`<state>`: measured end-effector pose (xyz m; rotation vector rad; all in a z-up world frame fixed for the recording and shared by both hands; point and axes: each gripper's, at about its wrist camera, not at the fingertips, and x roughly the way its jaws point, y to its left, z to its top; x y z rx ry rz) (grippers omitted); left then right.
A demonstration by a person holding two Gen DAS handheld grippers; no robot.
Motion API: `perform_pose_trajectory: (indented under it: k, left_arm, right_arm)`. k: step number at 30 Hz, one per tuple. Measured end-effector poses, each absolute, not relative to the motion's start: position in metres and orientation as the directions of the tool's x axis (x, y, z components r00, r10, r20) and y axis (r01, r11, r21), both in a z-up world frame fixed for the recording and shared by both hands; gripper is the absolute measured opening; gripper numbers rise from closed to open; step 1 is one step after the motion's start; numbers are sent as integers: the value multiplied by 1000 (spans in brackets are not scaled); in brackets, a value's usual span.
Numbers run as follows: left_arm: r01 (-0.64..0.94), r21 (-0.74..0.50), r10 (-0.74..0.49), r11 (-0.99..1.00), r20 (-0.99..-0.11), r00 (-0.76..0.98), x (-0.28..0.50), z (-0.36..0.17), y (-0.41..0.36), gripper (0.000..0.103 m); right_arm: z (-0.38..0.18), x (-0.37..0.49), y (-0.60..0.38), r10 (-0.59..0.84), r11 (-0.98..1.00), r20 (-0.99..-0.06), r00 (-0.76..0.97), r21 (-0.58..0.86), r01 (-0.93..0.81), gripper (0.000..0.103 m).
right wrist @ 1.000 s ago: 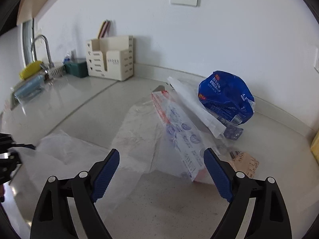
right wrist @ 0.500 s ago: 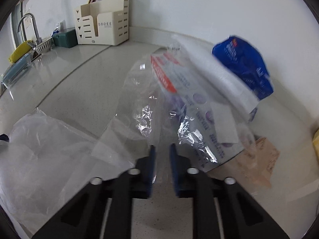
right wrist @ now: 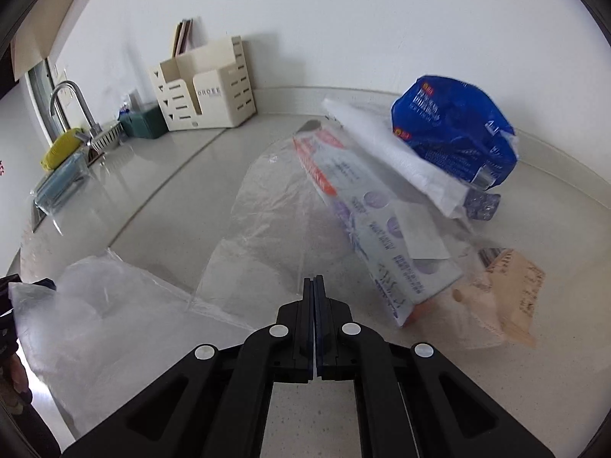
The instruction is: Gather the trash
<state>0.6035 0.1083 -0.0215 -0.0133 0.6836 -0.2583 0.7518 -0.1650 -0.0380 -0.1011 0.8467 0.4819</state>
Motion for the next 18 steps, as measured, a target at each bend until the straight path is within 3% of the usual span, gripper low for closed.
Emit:
perform_pose_trajectory:
  k: [4,5,6,7,8,13,18]
  left_arm:
    - [223,-93,-232,970,-622,748,599,-20,112,11]
    - [223,-93,-232,970,-623,747,599,-20,113,11]
    - [222,-92,-230,971,-625,746,598,-21,113,11]
    - [218,-90,-226,972,-626,746,597,-21,114,11]
    - [217,-91,-225,972,-627,745,597,-22,116,11]
    - [207,-94,-220,974,-628,747,597,-22,122,11]
    - [203,-102,-222,974,-623,750,596,-22,126,11]
  right_arm:
    - [-30,741,-168,352,883,-737,577,57,-466,6]
    - [-29,738,-168,339,883,-732,591,31,-468,12]
    - [-28,731,-166,314,880,-722,616,-22,-475,22]
    - [-28,724,-166,289,874,-717,634,-72,-480,51]
    - [-29,717,-160,258,858,-707,659,-145,-492,71]
    - [-43,710,-144,189,770,-715,673,-317,-554,73]
    - [-61,725,-134,126,705,-753,646,-390,-593,60]
